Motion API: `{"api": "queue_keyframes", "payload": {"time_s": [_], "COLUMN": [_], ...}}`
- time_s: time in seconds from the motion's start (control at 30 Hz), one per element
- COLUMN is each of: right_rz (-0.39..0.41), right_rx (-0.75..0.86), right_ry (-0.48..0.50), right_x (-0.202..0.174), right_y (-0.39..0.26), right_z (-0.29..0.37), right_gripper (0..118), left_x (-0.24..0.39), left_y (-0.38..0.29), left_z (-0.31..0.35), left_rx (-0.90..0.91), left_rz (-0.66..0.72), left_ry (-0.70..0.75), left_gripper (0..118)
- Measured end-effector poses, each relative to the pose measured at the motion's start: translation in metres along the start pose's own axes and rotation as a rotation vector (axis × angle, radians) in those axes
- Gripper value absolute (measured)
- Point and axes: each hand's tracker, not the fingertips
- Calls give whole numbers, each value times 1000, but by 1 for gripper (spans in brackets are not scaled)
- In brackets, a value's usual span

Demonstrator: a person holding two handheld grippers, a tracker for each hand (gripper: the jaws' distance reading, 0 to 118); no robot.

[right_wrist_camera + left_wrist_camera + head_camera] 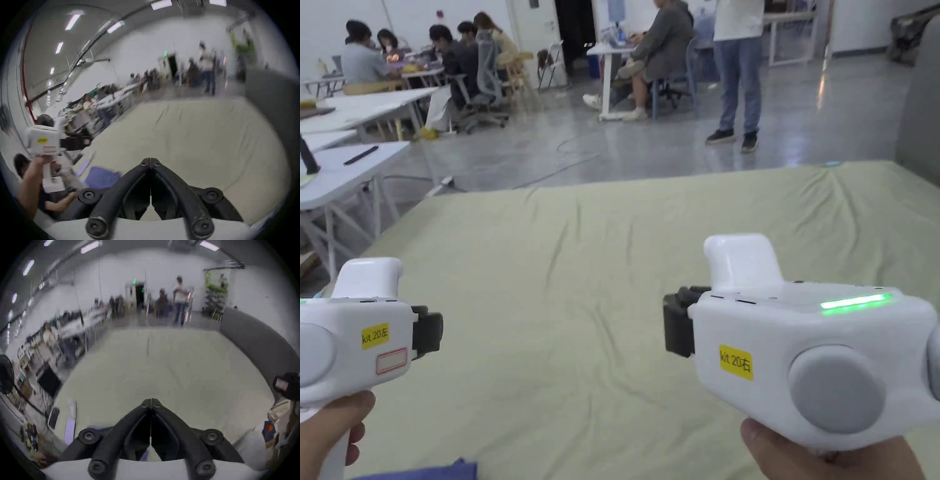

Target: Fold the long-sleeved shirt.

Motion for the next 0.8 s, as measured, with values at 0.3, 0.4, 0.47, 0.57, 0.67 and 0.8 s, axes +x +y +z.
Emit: {"api": "queue_keyframes", "payload": {"time_s": [0.3,0.4,0.47,0.57,0.67,0.8], "right_rz": [100,98,100,84,65,58], "right_rx": [358,402,415,408,392,370], "right_ry": [-142,-193,-234,-251,-263,-245], "right_x": [63,82,92,105,113,119], "right_y": [72,72,64,50,42,45], "right_z": [93,110,117,121,119,116], "right_gripper": [0,0,0,0,0,47], "left_x": [122,145,160,172,181,183], "left_y": [58,53,45,31,26,22], "left_z": [82,97,103,106,103,109], "left_rx": [459,526,552,554,512,559], "left_rz": [89,94,101,122,61,43], "left_ry": [-58,-36,1,25,32,33], "left_gripper": [0,0,0,0,0,45]}}
